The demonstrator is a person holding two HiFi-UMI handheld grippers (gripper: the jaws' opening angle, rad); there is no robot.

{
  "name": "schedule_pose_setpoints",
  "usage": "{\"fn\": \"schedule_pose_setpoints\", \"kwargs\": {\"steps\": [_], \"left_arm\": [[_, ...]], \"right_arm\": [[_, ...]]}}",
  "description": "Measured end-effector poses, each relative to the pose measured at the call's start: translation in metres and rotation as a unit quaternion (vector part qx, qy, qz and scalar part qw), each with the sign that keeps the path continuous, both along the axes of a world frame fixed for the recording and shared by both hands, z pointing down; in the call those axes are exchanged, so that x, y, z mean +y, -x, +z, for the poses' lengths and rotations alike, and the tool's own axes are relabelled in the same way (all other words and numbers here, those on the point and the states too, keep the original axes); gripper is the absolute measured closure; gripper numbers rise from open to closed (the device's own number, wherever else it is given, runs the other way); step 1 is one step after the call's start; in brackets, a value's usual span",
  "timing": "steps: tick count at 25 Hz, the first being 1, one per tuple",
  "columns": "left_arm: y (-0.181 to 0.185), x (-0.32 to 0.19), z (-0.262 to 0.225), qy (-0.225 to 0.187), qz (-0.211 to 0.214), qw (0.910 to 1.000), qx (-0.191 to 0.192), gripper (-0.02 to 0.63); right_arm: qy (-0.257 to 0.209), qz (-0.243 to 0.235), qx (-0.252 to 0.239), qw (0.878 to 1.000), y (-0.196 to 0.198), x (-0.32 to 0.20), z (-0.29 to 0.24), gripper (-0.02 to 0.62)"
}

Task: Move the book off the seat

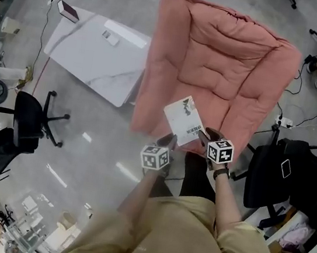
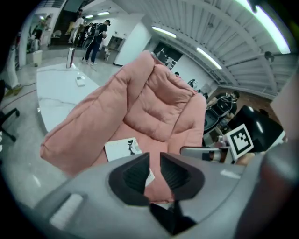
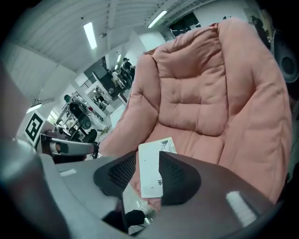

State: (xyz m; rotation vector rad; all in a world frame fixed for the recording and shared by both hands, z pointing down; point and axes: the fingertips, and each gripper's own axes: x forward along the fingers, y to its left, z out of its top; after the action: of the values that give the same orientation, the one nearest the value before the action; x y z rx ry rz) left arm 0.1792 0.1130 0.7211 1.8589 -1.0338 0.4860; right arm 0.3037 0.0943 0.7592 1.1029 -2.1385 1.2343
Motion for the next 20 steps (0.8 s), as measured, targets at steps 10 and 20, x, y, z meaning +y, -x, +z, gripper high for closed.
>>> {"fn": "schedule_pose_setpoints", "kwargs": {"steps": [10,20], "left_arm": [[0.007,0.021,0.153,0.14,-0.085,0.986,0.03,0.43],[0.008,0.034,0.243,0.189,-0.106,0.9757,0.031,0.376]], "right_arm": [[0.091,-0.076,-0.002,0.993,0.014,-0.007,0.132,0.359],[0.127,-0.109,0.038,0.985,0.014,-0.006,0.225,0.307]]}}
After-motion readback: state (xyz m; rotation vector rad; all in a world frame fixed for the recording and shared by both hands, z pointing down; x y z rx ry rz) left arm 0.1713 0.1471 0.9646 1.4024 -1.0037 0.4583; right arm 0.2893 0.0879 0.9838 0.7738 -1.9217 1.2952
